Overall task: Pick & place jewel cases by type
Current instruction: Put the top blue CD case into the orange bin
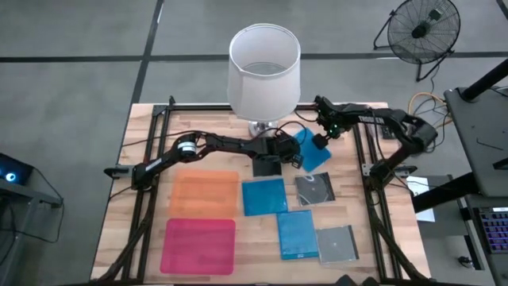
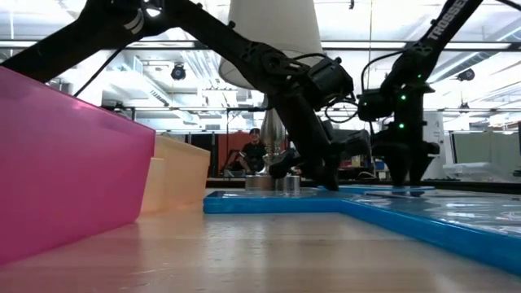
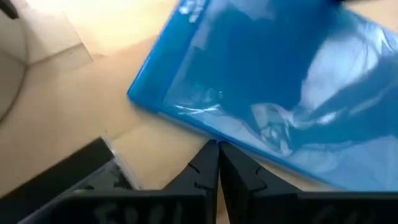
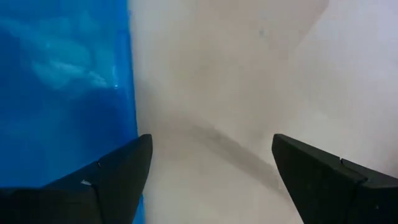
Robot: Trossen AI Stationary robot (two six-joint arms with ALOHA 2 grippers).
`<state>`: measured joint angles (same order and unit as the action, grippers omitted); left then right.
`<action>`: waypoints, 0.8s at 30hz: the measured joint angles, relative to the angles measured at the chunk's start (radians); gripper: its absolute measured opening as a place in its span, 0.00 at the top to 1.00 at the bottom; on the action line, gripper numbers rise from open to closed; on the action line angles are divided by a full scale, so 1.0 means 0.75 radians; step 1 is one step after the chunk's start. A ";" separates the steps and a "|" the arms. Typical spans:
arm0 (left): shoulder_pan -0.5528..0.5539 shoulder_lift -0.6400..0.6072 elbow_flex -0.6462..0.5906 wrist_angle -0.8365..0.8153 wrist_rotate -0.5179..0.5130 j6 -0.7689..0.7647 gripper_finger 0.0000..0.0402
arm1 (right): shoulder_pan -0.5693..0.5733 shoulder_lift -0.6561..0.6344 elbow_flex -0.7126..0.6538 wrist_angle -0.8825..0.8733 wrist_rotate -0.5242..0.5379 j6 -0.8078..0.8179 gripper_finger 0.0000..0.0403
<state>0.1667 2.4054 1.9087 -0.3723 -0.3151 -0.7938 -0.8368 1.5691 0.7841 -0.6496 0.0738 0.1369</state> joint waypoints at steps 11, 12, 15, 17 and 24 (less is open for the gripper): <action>0.016 0.001 -0.002 0.039 -0.003 -0.015 1.00 | 0.057 -0.150 -0.123 -0.006 -0.003 0.109 0.19; 0.016 0.001 -0.002 0.037 -0.005 -0.015 1.00 | 0.062 -0.168 -0.131 0.002 -0.002 0.117 0.19; 0.017 0.001 -0.002 0.042 -0.003 -0.015 1.00 | 0.080 -0.208 -0.160 0.003 -0.001 0.148 0.19; 0.017 0.001 -0.002 0.048 -0.002 -0.015 1.00 | 0.092 -0.225 -0.184 0.001 -0.005 0.171 0.19; 0.018 0.001 -0.002 0.063 0.014 -0.014 1.00 | 0.102 -0.259 -0.228 0.002 -0.005 0.203 0.19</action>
<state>0.1799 2.4062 1.9072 -0.3248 -0.3049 -0.8043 -0.7601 1.3748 0.6128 -0.6484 0.0700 0.2891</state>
